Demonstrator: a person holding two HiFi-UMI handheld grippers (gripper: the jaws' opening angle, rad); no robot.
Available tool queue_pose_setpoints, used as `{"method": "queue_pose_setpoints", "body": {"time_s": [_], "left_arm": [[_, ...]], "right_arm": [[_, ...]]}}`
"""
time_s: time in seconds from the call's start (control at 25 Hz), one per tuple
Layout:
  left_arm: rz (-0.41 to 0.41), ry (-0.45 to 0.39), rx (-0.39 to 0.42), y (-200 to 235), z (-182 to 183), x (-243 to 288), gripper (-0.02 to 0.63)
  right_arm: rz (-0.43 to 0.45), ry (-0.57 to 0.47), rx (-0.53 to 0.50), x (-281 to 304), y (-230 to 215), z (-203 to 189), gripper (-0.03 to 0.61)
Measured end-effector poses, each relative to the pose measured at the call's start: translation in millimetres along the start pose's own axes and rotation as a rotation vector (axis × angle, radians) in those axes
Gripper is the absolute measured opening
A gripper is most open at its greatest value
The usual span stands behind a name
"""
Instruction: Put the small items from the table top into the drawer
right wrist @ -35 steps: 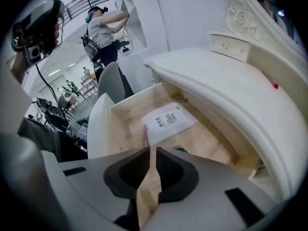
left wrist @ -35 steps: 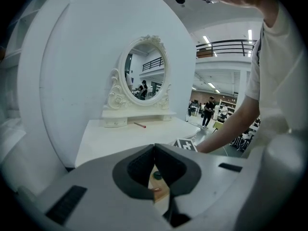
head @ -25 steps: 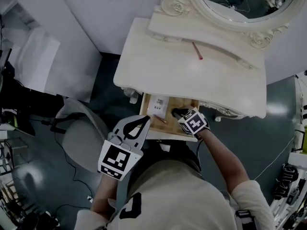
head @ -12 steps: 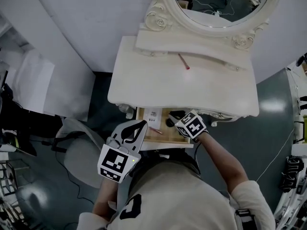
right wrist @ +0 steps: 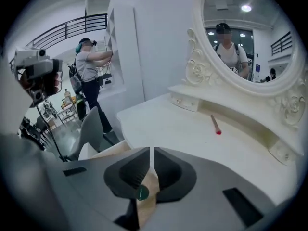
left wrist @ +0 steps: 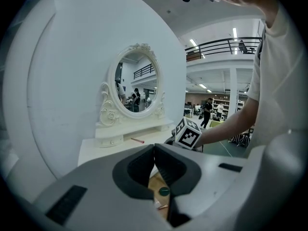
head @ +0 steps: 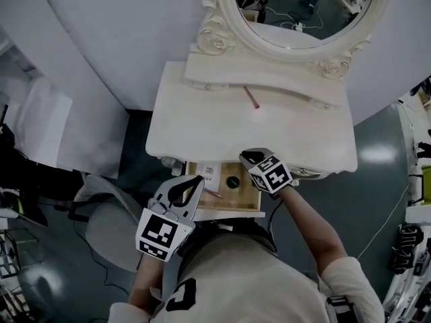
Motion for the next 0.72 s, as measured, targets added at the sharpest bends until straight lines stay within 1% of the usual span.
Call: {"method": "queue_pose_setpoints", "body": {"time_s": [0.16,0.28,0.56,0.6,0.64,0.72], "left_arm": [[0.014,0.02,-0.015,-2,-4,1,0.058],[0.022,0.038,-0.029,-4,-7,3,0.058],[0.036,0.068,-0.037,-5,-7,12,0.058],[0.037,0.071,-0.039,-5,-7,13,0.058],[0.039,0.074,-0.041,-5,-6,15,0.058],[0.044,0.08,-0.045,-6,-6,18,0.058]], "right_arm": [[-0.062,-0.049,0.042,-1,-28,8,0.037],[-0.107,-0.097,0.042,0,-52,16,0.037],[-0.184,-0.125,0.043,5,-94,24,0.046],[-0.186,-0.126,0.049,7,-99,24,0.085],[-0.183,-0.121,0.056,9,-103,24,0.149],[-0.178,-0.098,0.058,15,-111,21,0.155]]}}
Point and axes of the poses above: the fingertips, and each gripper's own axes: x forward along the fingers, y to its left, z out of its top, the point moved 8 cm from there along -x, backward along the fingers, and after that the axes turned 1 degree about y, right-handed, at the moved point
